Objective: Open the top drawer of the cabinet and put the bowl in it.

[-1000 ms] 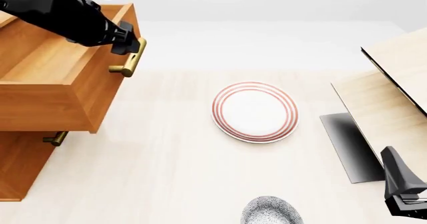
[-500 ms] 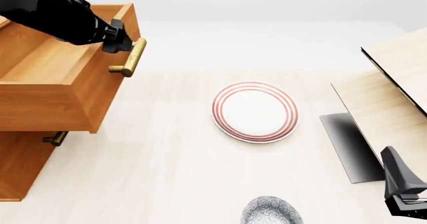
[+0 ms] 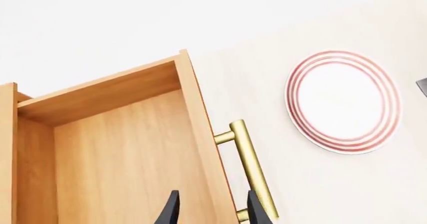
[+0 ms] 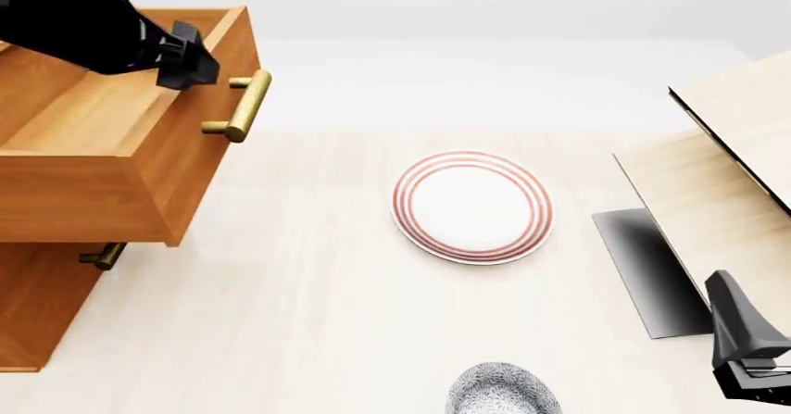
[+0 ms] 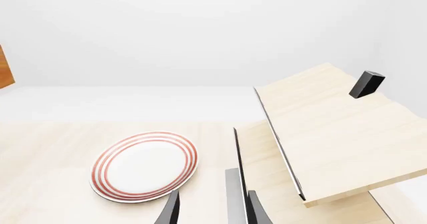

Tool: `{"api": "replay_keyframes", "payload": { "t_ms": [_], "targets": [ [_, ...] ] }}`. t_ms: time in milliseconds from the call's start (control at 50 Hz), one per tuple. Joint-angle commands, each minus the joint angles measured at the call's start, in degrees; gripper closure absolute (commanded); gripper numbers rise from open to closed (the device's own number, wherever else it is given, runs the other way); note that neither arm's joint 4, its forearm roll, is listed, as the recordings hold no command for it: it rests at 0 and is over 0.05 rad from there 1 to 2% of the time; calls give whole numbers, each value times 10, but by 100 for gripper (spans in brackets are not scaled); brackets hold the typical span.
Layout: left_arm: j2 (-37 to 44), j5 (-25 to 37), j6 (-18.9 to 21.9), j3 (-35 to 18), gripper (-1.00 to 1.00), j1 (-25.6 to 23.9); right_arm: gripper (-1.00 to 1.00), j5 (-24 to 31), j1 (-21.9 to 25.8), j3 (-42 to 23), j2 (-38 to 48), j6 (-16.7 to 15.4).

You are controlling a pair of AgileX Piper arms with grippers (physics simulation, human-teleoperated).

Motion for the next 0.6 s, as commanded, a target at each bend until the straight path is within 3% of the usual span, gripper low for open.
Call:
{"api": "replay_keyframes", "payload": {
  "t_ms": [20,600],
  "targets": [
    [-23,12,5,-3,-100,-3,-100,0,0,0,-1,0],
    [-89,46,25,-17,-100,-32,-100,0,0,0,-1,0]
  ]
}}
